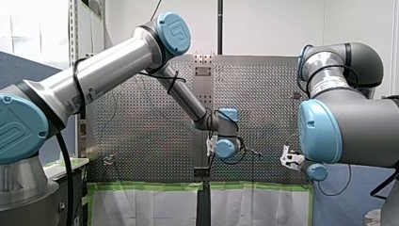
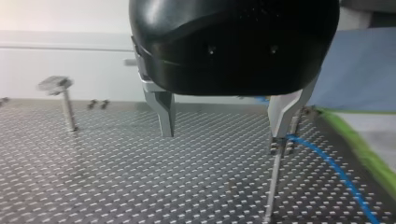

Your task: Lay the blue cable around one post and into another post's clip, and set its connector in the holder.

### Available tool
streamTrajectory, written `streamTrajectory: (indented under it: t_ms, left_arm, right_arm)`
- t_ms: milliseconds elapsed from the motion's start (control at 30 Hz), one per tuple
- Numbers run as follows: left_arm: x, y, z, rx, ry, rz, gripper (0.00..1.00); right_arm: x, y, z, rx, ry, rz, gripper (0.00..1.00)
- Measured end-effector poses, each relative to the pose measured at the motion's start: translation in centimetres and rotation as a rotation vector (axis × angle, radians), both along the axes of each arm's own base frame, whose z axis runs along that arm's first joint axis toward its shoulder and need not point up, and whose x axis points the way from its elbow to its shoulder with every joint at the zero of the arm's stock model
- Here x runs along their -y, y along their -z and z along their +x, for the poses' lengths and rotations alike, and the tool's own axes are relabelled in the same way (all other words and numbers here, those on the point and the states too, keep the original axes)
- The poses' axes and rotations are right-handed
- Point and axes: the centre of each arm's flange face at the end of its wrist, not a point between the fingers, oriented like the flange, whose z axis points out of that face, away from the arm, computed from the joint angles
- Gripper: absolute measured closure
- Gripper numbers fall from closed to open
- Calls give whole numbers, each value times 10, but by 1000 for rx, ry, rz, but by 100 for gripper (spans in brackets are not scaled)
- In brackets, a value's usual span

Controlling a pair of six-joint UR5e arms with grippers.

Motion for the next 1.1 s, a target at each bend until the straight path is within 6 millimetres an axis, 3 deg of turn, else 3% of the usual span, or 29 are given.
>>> streamTrajectory:
  t_ms: [500, 1100]
  left_arm:
    - [-28, -57, -1, 44, -10, -219, 0]
    - [-73, -98, -25, 32, -5, -202, 0]
  right_arm:
    - [0, 0, 3, 34, -5, 10, 100]
    - [-1, 1, -3, 42, 10, 25, 100]
